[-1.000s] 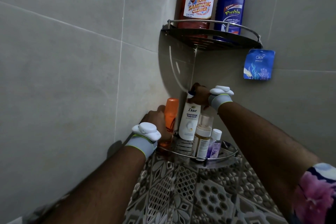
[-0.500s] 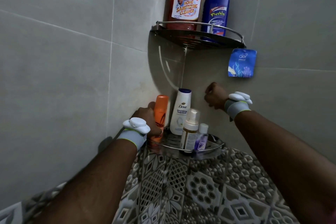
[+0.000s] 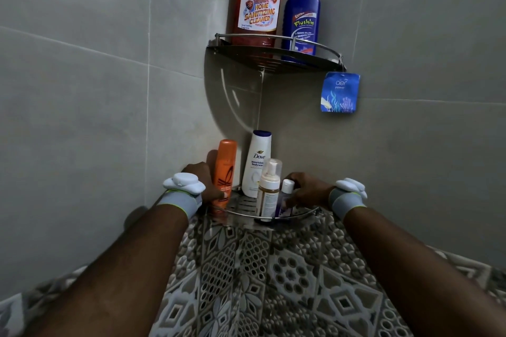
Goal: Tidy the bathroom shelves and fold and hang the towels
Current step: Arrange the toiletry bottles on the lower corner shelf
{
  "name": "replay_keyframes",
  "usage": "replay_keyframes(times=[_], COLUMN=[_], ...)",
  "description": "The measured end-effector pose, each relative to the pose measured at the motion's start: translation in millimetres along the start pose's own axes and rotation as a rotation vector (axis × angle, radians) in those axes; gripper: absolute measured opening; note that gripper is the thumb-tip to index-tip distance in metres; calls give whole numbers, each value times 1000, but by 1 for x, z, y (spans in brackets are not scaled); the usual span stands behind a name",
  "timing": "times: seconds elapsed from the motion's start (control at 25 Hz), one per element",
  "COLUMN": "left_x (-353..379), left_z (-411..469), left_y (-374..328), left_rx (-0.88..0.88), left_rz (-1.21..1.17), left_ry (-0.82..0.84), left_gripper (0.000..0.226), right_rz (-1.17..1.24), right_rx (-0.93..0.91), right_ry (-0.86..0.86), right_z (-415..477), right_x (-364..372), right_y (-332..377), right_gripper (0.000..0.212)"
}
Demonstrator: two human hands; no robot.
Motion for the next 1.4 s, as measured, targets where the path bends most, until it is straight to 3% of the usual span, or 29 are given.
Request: replay_keyframes(times=[0.36, 0.52, 0.68, 0.8, 0.92, 1.16, 1.4], left_x=[5, 8, 10, 10, 7, 3, 5], left_z=[5, 9, 13, 12, 8, 1, 2], left_y=[3, 5, 8, 9, 9, 6, 7], left_rx=[131, 150, 110, 103, 101, 115, 137], left_rz=[55, 72, 109, 96, 94, 97, 78], left_ry=[-33, -8, 41, 72, 62, 58, 39], left_gripper=[43, 41, 45, 44, 40, 35, 35], right_rz=[-46, 78, 216, 236, 136, -32, -30], right_rx=[40, 36, -94, -149, -197, -81, 0], right_ry=[-32, 36, 59, 100, 14, -322, -336], right_z=[-2, -8, -15, -16, -10, 27, 38], right_x=[-8, -13, -19, -10, -5, -13, -17], right_y=[-9, -3, 21, 43, 54, 45, 31], right_gripper=[40, 58, 80, 73, 61, 69, 68])
Point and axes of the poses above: each hand's wrist, its own z-axis towards the middle knuckle, its own x-axis out of the palm, y = z × x, the point moved 2 cm from there along z, towards the middle knuckle, and after that the axes turned 6 degrees about x, right-handed, at the moved point
